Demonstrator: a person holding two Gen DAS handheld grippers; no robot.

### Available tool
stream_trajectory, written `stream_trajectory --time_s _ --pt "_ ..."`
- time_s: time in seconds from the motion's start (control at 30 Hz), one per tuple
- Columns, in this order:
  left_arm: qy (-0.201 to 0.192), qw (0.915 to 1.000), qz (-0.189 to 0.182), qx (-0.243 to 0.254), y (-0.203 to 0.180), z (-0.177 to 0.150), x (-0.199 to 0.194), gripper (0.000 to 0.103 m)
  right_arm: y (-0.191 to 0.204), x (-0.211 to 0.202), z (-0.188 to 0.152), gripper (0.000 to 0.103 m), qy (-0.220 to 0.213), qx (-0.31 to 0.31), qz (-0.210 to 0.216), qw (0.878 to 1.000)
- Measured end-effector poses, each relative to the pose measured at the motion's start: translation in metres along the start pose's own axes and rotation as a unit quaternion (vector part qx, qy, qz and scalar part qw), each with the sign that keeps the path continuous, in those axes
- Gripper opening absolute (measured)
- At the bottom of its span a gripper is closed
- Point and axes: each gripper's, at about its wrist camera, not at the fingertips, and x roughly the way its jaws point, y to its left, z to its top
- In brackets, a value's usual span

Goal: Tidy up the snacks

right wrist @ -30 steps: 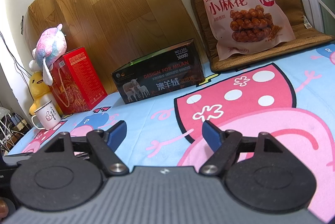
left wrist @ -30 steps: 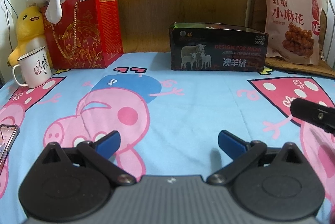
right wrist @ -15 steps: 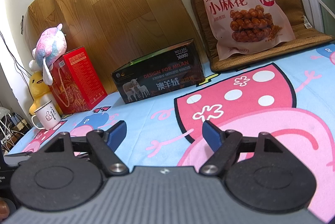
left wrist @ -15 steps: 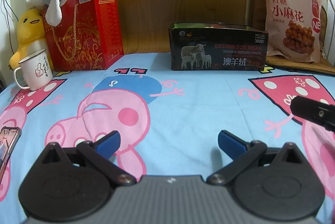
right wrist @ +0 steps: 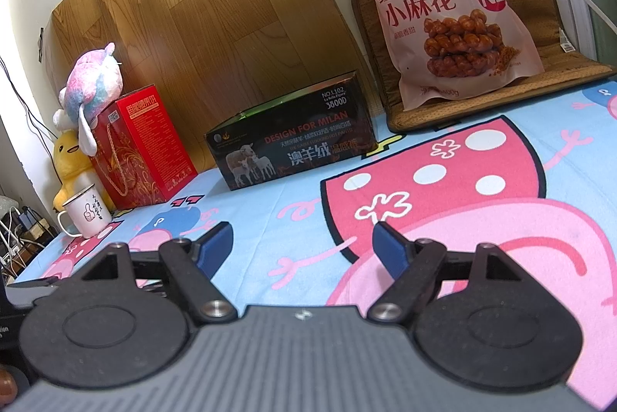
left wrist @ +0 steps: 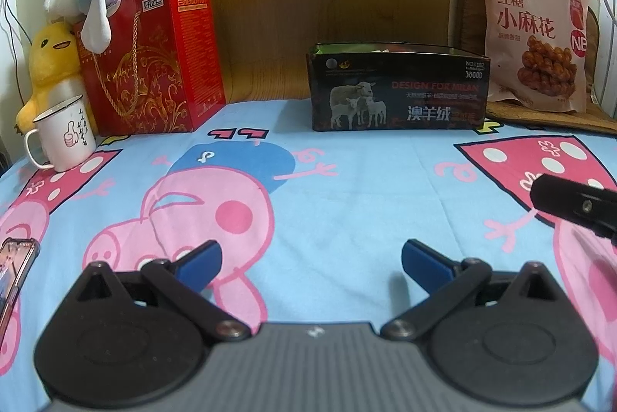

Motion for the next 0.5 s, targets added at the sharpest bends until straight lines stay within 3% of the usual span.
stream_trajectory --time_s 0.5 --pt "-0.004 1.0000 -0.009 0.000 0.0016 0.0009 -0.0017 0.103 -0.0003 -0.0001 0.0003 0.081 0.000 0.000 0.000 1.000"
